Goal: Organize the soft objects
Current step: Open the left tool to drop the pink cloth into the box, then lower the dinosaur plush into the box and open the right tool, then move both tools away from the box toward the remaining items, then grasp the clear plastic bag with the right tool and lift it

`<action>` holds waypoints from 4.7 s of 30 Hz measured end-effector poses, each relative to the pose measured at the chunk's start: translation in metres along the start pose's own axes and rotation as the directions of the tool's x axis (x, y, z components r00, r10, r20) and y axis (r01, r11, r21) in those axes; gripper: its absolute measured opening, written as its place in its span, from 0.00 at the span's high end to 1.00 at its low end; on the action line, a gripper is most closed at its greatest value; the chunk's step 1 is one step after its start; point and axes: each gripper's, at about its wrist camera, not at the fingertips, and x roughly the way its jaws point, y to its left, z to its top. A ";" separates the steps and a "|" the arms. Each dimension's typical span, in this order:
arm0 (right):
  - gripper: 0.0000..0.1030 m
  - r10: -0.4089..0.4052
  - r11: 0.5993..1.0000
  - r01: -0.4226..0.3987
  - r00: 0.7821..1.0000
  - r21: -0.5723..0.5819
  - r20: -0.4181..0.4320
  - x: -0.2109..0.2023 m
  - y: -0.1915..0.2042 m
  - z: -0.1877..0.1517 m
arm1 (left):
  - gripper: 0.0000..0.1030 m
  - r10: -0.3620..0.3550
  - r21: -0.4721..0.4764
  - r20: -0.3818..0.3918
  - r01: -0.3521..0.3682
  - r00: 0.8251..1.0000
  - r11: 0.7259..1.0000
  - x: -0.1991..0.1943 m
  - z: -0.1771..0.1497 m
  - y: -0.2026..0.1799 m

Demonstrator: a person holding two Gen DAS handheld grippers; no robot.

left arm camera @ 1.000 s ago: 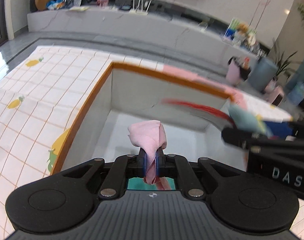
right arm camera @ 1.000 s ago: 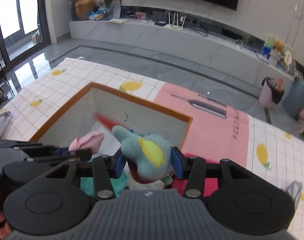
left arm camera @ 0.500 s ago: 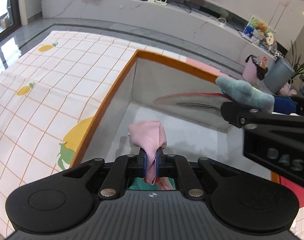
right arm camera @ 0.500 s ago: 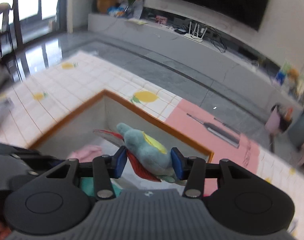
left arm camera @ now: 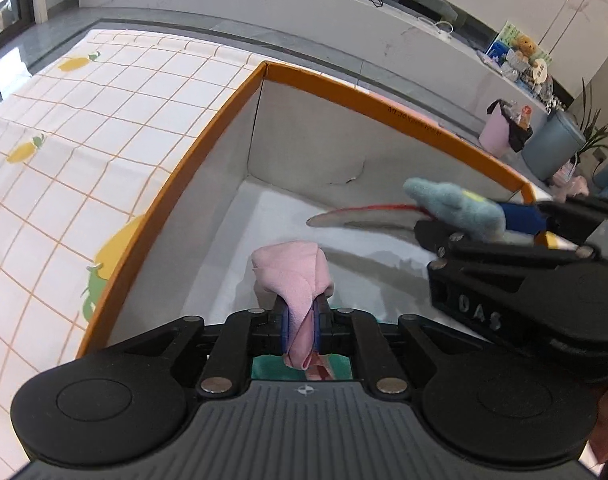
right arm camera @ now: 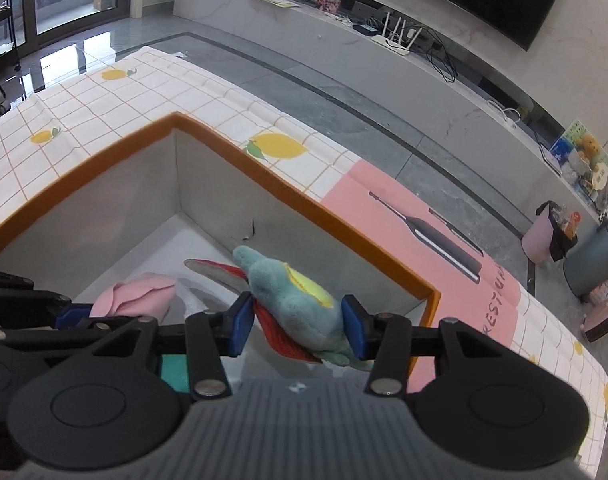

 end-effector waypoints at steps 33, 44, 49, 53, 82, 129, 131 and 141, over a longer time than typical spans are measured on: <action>0.47 -0.061 0.974 0.054 0.998 -0.222 -0.022 0.021 0.036 -0.005 | 0.41 -0.028 -0.030 -0.003 0.028 1.000 0.999 -0.050 0.003 0.026; 0.29 0.007 0.977 -0.011 1.000 -0.215 -0.018 -0.005 0.039 -0.010 | 0.41 -0.030 -0.046 -0.006 0.030 1.000 0.998 -0.054 0.004 0.032; 0.19 0.025 0.988 -0.028 1.000 -0.151 -0.019 -0.017 0.033 -0.009 | 0.41 -0.010 -0.041 0.020 0.011 1.000 0.999 -0.061 0.004 0.030; 0.16 0.045 0.999 -0.046 0.998 -0.028 -0.034 -0.027 0.024 -0.007 | 0.41 -0.013 -0.021 0.050 0.014 0.999 1.000 -0.070 0.003 0.025; 0.06 -0.186 0.937 0.183 0.982 0.297 -0.020 -0.171 -0.089 -0.139 | 0.41 -0.276 0.209 0.167 0.240 0.947 0.948 -0.118 -0.044 -0.081; 0.77 -0.051 0.784 0.214 0.957 0.583 -0.284 -0.058 -0.169 -0.270 | 0.41 -0.202 0.543 -0.110 0.229 0.973 0.808 -0.044 -0.161 -0.178; 0.85 -0.050 0.786 0.213 0.958 0.581 -0.284 -0.059 -0.170 -0.272 | 0.41 -0.205 0.547 -0.106 0.229 0.973 0.805 -0.045 -0.162 -0.178; 0.91 -0.131 0.782 0.271 0.952 0.561 -0.276 -0.090 -0.183 -0.283 | 0.41 -0.259 0.582 -0.057 0.243 0.964 0.776 -0.053 -0.176 -0.185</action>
